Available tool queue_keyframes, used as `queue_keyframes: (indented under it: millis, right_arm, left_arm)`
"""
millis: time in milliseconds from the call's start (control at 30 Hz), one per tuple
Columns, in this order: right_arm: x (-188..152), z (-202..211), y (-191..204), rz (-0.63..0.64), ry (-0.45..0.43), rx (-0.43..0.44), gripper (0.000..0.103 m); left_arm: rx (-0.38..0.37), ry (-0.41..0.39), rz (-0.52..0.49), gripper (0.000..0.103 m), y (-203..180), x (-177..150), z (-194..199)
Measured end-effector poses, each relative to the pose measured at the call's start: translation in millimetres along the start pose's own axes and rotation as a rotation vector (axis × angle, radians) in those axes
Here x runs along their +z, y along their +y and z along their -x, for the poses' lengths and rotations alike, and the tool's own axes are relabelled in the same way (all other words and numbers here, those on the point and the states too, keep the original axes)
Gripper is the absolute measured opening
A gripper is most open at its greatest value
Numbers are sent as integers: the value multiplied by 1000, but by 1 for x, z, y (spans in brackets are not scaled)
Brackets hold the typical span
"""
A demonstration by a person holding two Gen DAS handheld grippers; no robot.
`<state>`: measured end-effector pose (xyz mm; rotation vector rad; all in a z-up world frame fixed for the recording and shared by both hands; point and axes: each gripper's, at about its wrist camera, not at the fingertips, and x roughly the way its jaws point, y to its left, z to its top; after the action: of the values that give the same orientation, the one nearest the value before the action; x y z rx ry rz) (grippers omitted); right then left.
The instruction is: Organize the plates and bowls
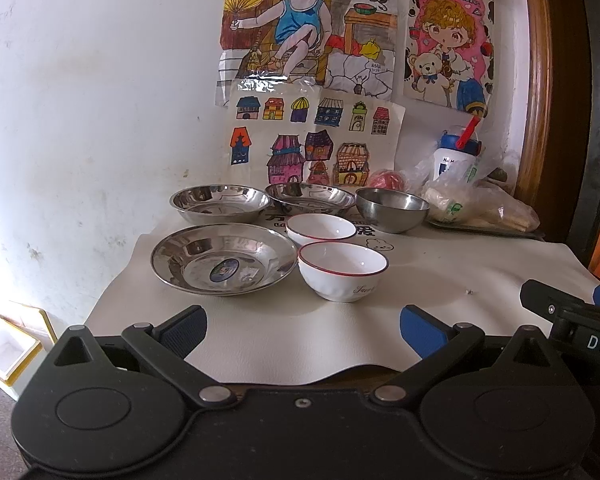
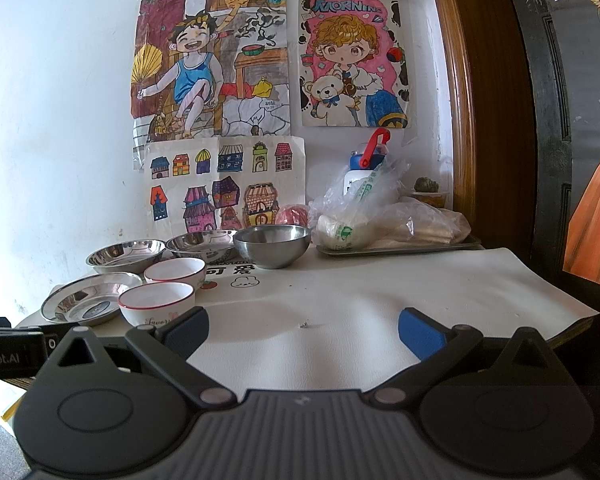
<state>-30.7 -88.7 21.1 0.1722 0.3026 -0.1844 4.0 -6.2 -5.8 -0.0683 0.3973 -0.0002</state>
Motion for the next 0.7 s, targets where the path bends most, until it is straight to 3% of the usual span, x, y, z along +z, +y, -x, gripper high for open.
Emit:
queue_keyframes:
  millis: [67, 633, 700]
  right_arm:
    - [-14, -7, 0, 0, -1, 0, 103]
    - [-23, -15, -7, -15, 9, -4, 103]
    - [-12, -14, -8, -16, 8, 3, 103]
  left_arm:
    - [1, 1, -1, 102, 0, 0, 0]
    - [26, 9, 1, 102, 5, 1, -5]
    - [33, 13, -3, 102, 5, 3, -6]
